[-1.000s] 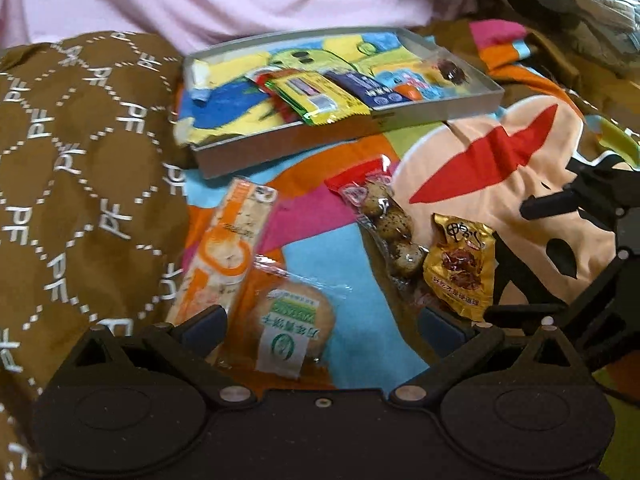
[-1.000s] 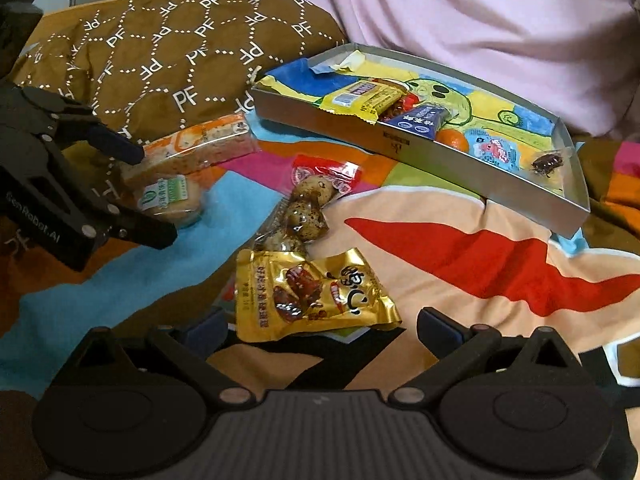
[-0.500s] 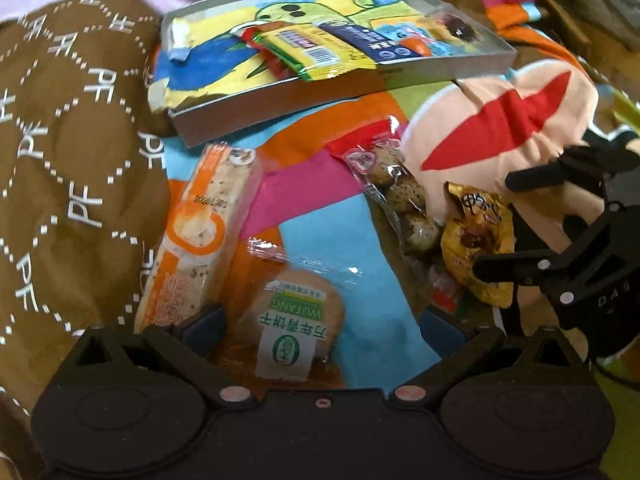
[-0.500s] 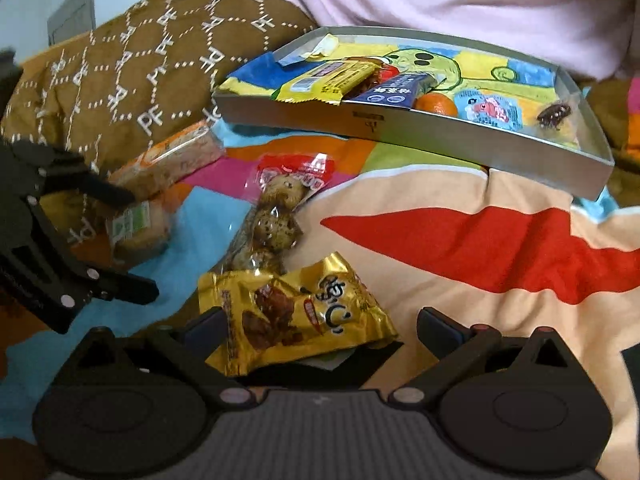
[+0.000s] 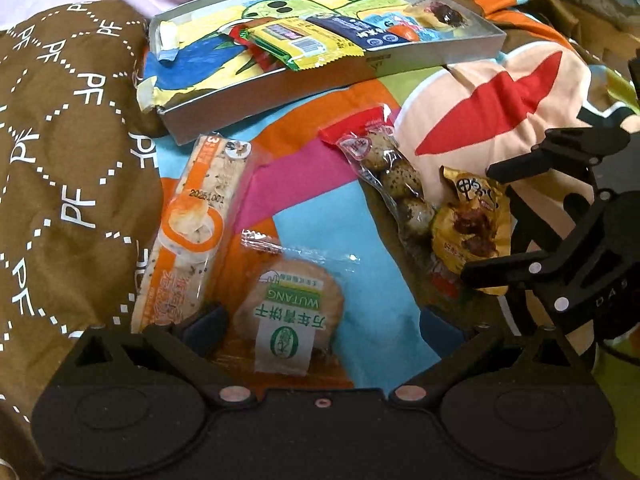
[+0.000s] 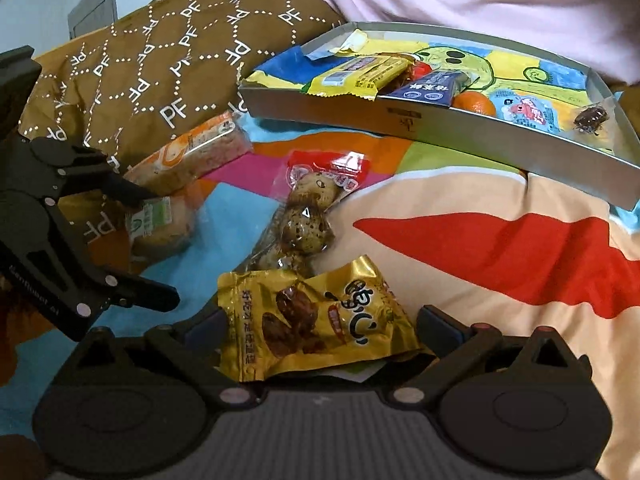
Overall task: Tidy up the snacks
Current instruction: 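Lower the left tool over the round WUTANG cake while the right tool lowers over the gold packet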
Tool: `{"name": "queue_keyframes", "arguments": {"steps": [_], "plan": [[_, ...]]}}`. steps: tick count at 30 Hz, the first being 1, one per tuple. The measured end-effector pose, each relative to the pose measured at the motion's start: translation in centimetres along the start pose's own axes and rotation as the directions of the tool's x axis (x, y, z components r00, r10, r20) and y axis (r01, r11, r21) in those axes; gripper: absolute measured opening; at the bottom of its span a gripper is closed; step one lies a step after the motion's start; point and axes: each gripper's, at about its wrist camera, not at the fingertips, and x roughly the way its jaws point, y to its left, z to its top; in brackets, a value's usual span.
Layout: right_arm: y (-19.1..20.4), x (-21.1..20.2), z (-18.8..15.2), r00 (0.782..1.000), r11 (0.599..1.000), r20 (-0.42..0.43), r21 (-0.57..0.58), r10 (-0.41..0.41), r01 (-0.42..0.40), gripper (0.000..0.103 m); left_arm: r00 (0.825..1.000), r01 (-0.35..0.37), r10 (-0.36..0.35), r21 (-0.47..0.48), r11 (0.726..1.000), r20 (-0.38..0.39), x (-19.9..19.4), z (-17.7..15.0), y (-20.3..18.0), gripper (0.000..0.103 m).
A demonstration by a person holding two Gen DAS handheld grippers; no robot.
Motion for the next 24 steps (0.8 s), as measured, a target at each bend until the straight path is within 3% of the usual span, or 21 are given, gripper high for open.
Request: {"name": "queue_keyframes", "arguments": {"steps": [24], "plan": [[0.7,0.7,-0.1,0.999,0.999,-0.014,-0.005,-0.035,0.035,0.101,0.994,-0.086,0.089,0.049,0.995,-0.067,0.9,0.5,-1.3,0.102]]}}
